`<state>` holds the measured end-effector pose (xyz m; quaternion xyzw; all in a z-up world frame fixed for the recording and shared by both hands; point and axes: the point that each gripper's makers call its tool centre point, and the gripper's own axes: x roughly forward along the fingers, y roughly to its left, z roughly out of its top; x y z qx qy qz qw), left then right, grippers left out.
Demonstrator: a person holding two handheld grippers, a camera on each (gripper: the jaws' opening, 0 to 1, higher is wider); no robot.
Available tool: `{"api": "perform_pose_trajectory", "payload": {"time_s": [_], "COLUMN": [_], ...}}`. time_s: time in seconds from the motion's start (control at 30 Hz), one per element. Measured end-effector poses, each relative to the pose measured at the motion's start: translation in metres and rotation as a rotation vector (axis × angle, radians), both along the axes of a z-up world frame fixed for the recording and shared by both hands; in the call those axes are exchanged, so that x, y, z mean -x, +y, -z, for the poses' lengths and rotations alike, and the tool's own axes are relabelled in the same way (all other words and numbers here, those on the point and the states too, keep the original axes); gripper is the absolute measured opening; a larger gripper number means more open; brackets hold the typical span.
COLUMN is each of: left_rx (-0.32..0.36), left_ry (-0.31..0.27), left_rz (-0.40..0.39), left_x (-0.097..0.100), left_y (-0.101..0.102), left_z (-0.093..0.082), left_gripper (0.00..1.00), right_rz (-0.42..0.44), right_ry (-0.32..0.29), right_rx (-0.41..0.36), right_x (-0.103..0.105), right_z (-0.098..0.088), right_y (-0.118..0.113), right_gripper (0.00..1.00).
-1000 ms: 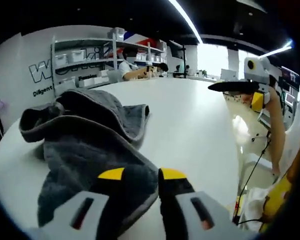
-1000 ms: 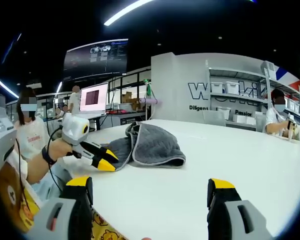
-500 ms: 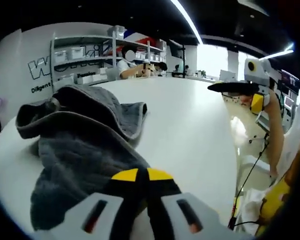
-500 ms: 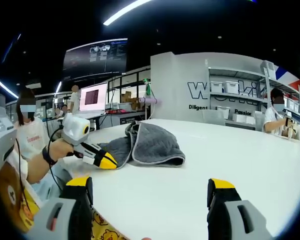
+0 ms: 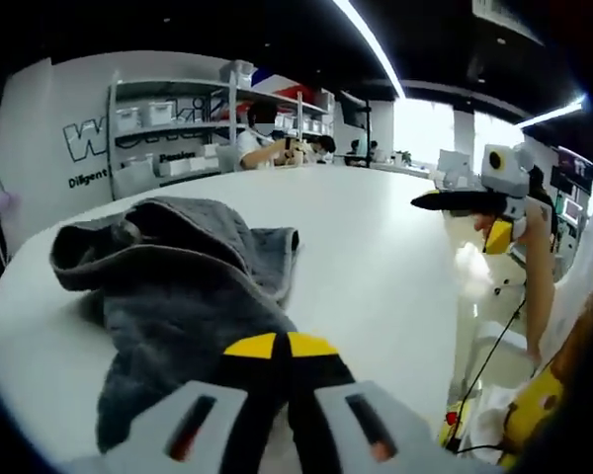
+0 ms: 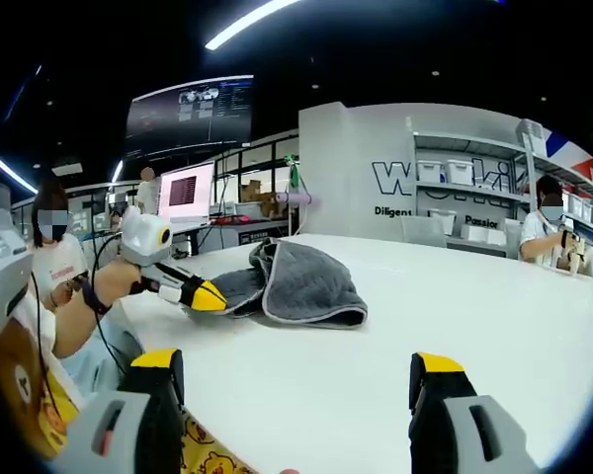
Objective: Fold the towel on the table until its edges align and the towel forms a compact rectangular stack.
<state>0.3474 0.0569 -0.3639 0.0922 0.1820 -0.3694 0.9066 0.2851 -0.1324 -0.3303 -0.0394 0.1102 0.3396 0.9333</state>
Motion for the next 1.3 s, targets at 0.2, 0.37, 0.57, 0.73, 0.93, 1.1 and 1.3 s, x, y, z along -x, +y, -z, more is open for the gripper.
{"api": "perform_pose_trajectory", "payload": {"time_s": [0.2,0.37,0.57,0.73,0.93,1.1,1.3], "left_rx": [-0.011,-0.027,-0.065,-0.125,-0.213,-0.260,-0.339], "left_ry": [-0.102,-0.175,-0.268,-0.344,-0.387,-0.387,-0.376], "left_rz": [-0.067,-0.131,-0.222,-0.332,-0.435,-0.500,-0.568], "left_x": [-0.011,-0.024,-0.041,-0.062,-0.085,-0.105,-0.124], "left_y": [0.029,0.056,0.087,0.121,0.155,0.181,0.206], "left_z": [-0.042,-0.075,-0.111,-0.140,-0.157,-0.163,-0.158], "left_gripper": [0.03,0.03,0.03,0.03,0.03,0.03,0.03], "right_rz": [-0.002,-0.009,-0.015,-0.016,-0.015,-0.011,-0.005], "right_ry": [-0.001,-0.005,-0.008,-0.011,-0.011,-0.012,-0.012], "right_rx": [-0.002,-0.001,0.004,0.005,0.009,0.009,0.011], "right_x": [0.000,0.000,0.000,0.001,0.002,0.002,0.002], "right_z": [0.000,-0.002,-0.003,-0.005,-0.006,-0.007,-0.007], "right_y": [0.000,0.003,0.005,0.005,0.005,0.004,0.002], "right_gripper": [0.99,0.99,0.99,0.99,0.99,0.99,0.99]}}
